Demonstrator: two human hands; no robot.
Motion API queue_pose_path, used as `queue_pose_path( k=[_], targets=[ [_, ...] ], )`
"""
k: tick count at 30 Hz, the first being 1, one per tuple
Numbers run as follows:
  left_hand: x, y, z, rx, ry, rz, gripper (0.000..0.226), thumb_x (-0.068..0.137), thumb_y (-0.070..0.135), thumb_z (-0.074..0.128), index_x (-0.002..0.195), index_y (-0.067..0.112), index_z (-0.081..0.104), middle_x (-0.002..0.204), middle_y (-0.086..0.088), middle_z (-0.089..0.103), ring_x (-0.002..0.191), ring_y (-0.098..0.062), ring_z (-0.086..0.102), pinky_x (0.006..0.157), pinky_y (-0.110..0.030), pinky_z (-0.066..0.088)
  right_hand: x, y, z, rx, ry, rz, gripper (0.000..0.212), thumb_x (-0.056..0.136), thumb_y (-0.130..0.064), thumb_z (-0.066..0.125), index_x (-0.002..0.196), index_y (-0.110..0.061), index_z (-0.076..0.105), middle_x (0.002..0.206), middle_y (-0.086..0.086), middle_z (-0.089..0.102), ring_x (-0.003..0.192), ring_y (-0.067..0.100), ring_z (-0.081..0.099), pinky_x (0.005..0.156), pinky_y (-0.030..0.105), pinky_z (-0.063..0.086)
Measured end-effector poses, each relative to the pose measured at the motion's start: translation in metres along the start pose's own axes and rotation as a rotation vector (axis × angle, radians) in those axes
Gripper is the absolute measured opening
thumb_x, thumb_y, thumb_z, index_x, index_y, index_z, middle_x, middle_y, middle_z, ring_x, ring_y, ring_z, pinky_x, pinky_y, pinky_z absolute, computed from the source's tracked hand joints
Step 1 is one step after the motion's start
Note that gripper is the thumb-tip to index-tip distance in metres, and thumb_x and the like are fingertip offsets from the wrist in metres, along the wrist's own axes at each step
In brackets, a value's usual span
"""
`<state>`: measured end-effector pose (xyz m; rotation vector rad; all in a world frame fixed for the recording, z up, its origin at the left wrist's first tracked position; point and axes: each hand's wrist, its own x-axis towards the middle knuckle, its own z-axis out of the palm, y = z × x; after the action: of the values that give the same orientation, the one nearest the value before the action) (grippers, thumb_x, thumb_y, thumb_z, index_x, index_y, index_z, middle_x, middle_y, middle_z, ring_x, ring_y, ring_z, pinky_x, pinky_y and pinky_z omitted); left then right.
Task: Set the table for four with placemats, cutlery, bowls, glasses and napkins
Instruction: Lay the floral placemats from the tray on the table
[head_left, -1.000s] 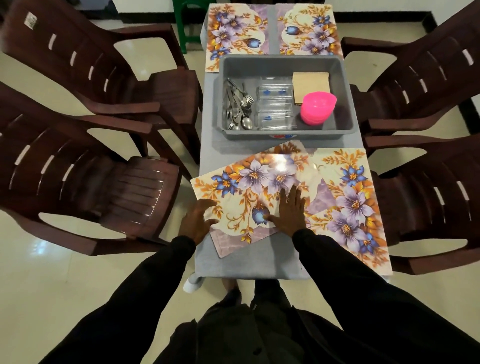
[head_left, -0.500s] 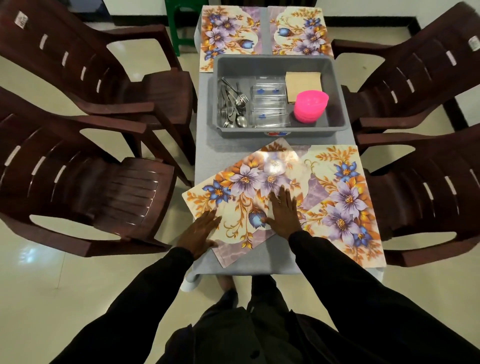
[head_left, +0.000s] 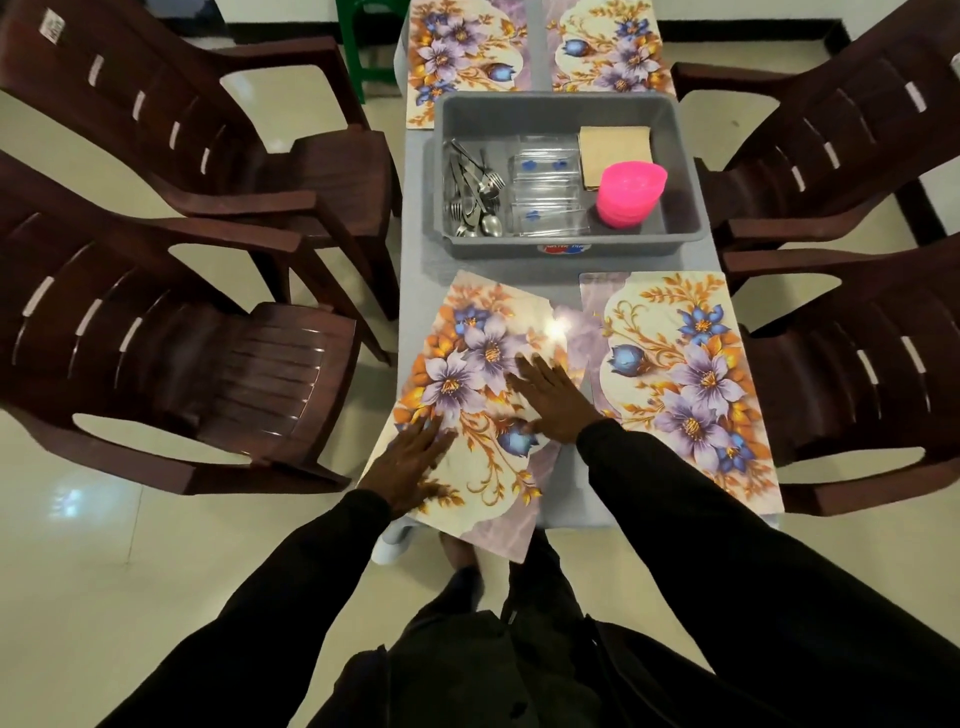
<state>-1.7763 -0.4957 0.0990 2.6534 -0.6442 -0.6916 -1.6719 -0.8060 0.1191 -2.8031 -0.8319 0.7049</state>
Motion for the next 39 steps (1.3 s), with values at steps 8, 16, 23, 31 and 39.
queue_pose_path(
  k=[8,16,23,31,39],
  targets=[
    [0.008,0.043,0.02,-0.082,0.104,-0.244,0.091,0.096,0.052,0.058,0.163,0.022,0.004,0.169,-0.006,-0.012,0.155,-0.03,-0.013,0.127,-0.049,0.008,-0.048,-0.043,0.042,0.214,0.114,0.113,0.081,0.093,-0.036,0.07,0.159,-0.017,0.027,0.168,0.016,0.014,0.155,0.036,0.011,0.123,0.052,0.023],
    [0.02,0.079,0.015,-0.228,0.165,-0.364,0.086,0.1,0.052,0.053,0.162,0.017,0.005,0.168,-0.008,-0.01,0.156,-0.029,-0.011,0.125,-0.042,-0.002,-0.111,-0.065,0.071,0.088,0.087,0.059,0.094,0.082,-0.042,0.081,0.158,-0.023,0.03,0.17,0.011,0.006,0.156,0.033,0.001,0.124,0.044,0.005],
    [-0.024,0.035,0.026,-0.303,0.09,-0.102,0.093,0.086,0.028,0.079,0.16,0.021,0.023,0.167,0.007,0.008,0.156,-0.02,0.006,0.122,-0.049,0.027,-0.117,-0.07,0.068,0.118,0.092,0.11,0.087,0.083,-0.026,0.083,0.156,-0.019,0.035,0.169,0.011,0.01,0.156,0.034,0.005,0.126,0.051,0.018],
    [-0.054,0.05,0.024,-0.199,0.105,-0.135,0.098,0.082,0.014,0.083,0.16,0.022,0.025,0.166,0.003,0.022,0.149,-0.027,0.035,0.107,-0.045,0.05,-0.126,-0.077,0.078,0.137,0.102,0.164,0.087,0.079,-0.034,0.086,0.153,-0.018,0.041,0.168,0.012,0.017,0.155,0.035,0.01,0.124,0.051,0.015],
    [-0.056,0.05,0.017,-0.122,0.031,-0.107,0.1,0.088,0.014,0.077,0.162,0.023,0.009,0.17,0.003,0.011,0.151,-0.027,0.03,0.106,-0.039,0.047,-0.126,-0.088,0.074,0.102,0.132,0.21,0.085,0.071,-0.025,0.092,0.145,-0.017,0.051,0.164,0.015,0.029,0.152,0.039,0.023,0.121,0.055,0.026]
  ],
)
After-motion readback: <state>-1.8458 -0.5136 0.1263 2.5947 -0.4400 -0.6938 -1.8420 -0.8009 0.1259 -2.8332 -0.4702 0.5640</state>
